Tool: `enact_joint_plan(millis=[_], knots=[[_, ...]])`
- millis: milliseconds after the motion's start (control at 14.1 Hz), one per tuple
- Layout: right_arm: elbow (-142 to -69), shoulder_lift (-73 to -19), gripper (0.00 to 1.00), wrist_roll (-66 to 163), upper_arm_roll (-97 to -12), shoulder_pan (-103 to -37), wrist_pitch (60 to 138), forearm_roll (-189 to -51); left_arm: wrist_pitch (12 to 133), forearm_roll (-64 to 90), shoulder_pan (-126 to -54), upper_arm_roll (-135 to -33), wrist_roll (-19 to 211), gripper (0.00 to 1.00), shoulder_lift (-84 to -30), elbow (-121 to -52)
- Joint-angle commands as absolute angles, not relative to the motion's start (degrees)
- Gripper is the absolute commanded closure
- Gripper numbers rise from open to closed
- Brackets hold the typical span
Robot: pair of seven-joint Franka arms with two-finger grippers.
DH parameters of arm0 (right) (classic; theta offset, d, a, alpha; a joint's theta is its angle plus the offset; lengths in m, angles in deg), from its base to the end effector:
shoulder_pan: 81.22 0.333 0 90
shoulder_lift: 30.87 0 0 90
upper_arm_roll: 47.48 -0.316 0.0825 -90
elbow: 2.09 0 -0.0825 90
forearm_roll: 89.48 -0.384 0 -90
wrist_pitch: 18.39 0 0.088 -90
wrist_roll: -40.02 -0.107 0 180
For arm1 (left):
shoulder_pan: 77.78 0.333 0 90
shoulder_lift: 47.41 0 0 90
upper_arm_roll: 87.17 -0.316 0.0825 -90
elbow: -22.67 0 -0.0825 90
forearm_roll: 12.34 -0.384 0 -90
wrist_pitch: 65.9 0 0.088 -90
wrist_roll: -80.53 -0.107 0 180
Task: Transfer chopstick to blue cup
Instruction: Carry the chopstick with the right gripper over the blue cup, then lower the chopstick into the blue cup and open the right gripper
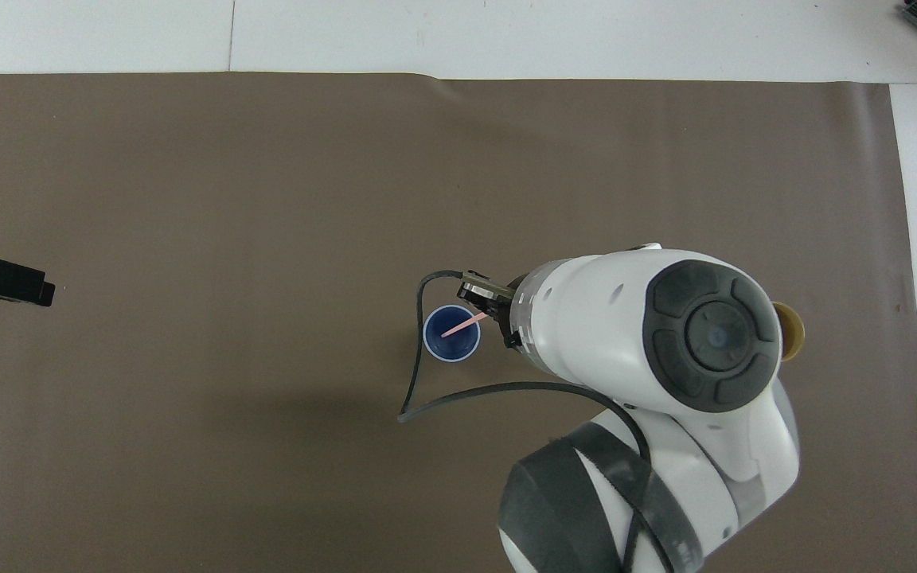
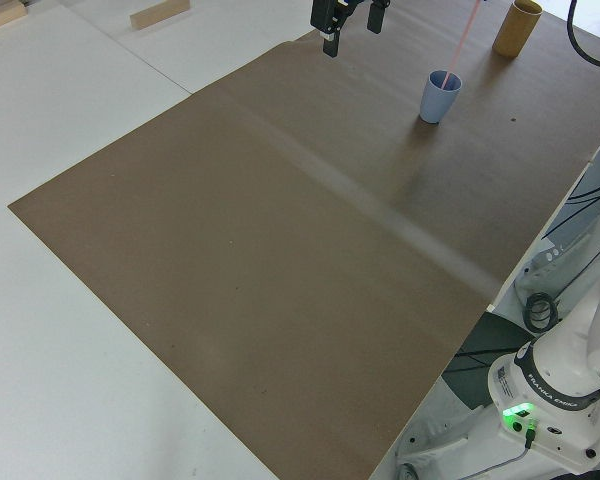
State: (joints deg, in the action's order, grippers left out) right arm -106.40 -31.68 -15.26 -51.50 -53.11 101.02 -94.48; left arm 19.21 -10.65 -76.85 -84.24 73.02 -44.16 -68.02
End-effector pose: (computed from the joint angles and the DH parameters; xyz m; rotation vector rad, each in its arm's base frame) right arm 0.4982 0.3178 0.5455 -2.8354 0.6304 -0.1805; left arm 0.5275 -0.0226 0.6422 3.1016 -0.2608 -0.0614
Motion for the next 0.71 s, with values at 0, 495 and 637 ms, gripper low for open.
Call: enact_joint_plan(millis=[0,495,637], knots=[[-111.15,-30.69,1.00,-14.30,-51.26,-51.61,106.66,-92.65,18.39,-9.88,-76.11,-84.00,72.44,0.00,-43.36,-68.12],[-113.18,-30.16,0.76,-10.86,-51.26,-51.60,107.82,-92.21,18.39,-9.88,-76.11,-84.00,72.44,0.00,-43.36,-68.12],[-112.57,-30.42,0.74,-11.13,-51.26,-51.60,107.82,-92.21,18.39,-9.88,-76.11,-84.00,72.44,0.00,-43.36,-68.12]])
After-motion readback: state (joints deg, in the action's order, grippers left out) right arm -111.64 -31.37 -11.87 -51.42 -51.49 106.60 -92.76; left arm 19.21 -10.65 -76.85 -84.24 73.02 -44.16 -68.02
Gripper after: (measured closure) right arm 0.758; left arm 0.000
